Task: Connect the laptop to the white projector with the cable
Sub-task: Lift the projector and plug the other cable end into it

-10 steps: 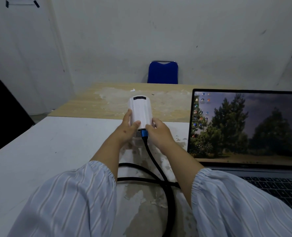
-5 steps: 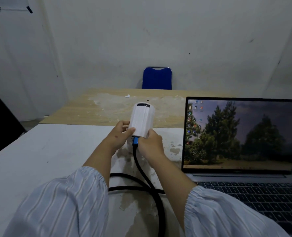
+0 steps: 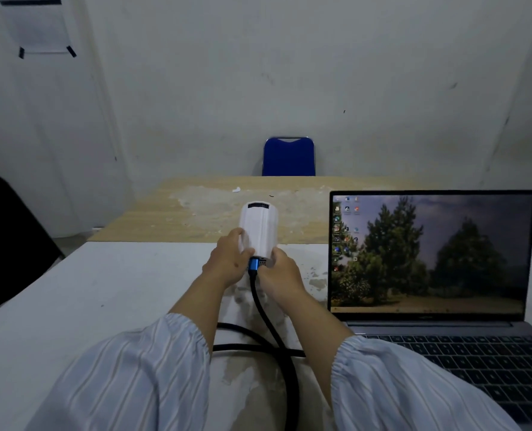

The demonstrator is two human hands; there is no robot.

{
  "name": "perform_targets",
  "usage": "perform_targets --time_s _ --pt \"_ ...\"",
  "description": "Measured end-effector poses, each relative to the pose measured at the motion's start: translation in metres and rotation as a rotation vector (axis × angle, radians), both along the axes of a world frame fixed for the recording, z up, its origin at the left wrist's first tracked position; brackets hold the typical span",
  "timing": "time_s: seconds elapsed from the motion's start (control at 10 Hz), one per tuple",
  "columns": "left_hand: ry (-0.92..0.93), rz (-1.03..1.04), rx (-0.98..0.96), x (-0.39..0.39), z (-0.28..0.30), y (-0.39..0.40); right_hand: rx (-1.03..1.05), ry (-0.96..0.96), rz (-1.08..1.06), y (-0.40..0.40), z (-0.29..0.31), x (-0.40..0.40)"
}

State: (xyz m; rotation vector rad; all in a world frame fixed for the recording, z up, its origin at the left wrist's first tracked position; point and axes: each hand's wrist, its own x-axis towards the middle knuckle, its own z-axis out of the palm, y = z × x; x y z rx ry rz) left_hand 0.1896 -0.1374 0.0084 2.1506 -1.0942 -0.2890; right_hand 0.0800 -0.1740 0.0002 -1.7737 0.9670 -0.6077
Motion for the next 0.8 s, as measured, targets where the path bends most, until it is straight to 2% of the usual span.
perform_targets --time_s 0.2,0.5,0.8 --pt "-0.014 -0.005 0.079 -0.01 0.0 0.006 0.014 0.016 0.036 0.003 0.002 -0.009" --pt "0.001 0.002 0.082 -0.021 0.0 0.014 -0.021 0.004 0.036 0.002 0.002 -0.014" --pt "-0.043 -0.007 0.069 -0.028 0.004 0.018 -0.158 0.05 0.044 0.001 0.012 -0.017"
